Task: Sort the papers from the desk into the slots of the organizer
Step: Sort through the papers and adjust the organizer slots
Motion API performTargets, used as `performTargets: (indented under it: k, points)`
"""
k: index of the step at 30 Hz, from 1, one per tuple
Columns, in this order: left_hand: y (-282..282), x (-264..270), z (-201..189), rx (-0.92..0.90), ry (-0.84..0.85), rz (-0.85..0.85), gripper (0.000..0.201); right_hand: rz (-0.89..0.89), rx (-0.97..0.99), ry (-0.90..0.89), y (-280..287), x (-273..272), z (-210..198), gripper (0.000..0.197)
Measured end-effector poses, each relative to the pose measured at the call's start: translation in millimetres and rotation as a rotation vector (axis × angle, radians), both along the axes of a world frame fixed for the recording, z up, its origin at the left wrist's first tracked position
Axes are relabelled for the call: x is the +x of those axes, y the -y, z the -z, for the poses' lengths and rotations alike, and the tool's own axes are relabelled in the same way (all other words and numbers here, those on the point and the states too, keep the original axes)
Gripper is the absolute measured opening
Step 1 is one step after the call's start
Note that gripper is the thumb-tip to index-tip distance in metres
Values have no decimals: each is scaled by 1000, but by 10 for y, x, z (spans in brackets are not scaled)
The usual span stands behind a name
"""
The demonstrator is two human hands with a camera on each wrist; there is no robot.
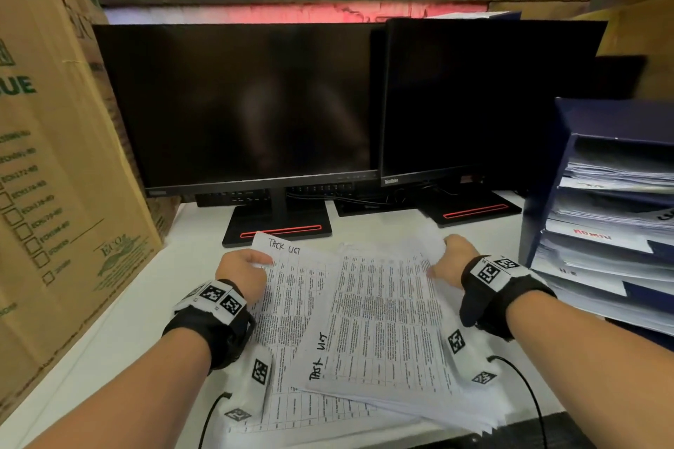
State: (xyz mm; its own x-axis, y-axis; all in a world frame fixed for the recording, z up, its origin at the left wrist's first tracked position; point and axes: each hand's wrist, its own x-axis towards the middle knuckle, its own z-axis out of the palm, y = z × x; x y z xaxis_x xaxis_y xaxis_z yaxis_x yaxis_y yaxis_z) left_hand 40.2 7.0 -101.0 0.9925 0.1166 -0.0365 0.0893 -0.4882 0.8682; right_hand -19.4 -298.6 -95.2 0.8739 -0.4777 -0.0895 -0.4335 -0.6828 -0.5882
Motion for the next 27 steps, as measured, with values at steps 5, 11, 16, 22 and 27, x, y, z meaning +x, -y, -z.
performTargets:
  k: [5, 11, 16, 22, 27]
  points:
    - [-11, -33, -139, -105, 19, -54, 39, -111, 380, 423, -17, -160, -290, 41]
    - [87, -153, -370, -213, 155, -80, 32, -78, 474, 598, 109, -353, -468, 32]
    - [185, -201, -503, -243, 184, -26, 27, -26, 469, 656, 165, -466, -523, 31]
    - [55, -149, -521, -64, 169, -44, 46, -27, 300, 655, 216, -538, -599, 32]
    - [31, -161, -659, -31, 217, -57, 43, -39, 257, 721, 220, -600, -728, 30]
